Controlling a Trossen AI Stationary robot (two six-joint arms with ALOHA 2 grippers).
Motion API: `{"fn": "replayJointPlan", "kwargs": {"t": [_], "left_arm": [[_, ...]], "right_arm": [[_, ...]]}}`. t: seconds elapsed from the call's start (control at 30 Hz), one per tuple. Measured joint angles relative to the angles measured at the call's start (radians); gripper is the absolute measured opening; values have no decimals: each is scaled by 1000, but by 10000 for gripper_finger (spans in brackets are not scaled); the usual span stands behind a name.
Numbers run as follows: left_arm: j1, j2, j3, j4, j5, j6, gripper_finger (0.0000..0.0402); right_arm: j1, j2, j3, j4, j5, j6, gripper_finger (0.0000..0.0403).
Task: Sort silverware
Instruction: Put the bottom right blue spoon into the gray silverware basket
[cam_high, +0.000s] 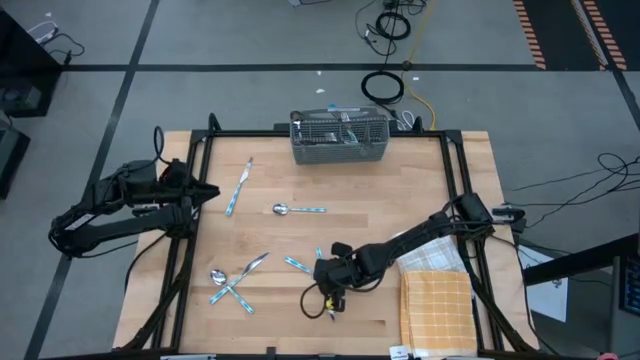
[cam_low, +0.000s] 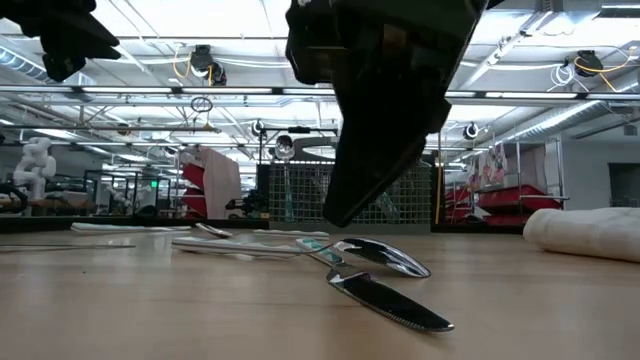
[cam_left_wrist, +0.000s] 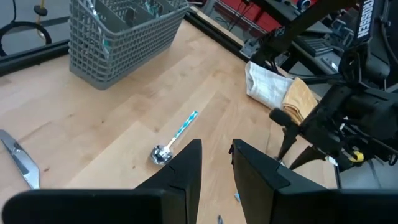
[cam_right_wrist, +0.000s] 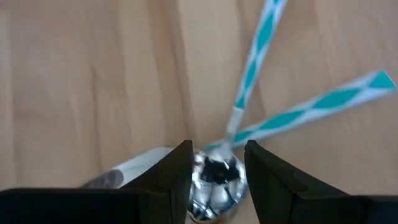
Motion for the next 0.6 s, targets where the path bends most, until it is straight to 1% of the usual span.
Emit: {"fn": "replayJointPlan", "kwargs": {"t": [0.17,0.33,0.4,0.5,0.6], "left_arm": [[0,0,0,0,-2,6,95],[0,0,0,0,-2,7,95],[0,0,0,0,-3,7,95],[0,0,0,0,-4,7,95],[0,0,0,0,-7,7,95]], "right_arm": [[0,11,0,-30,20,46,135],[14,34,0,2,-23,54,135],[21,45,3,1,-18,64,135],[22,57,6,-54,-16,138,135],[14,67,9,-161,-24,227,125]]}}
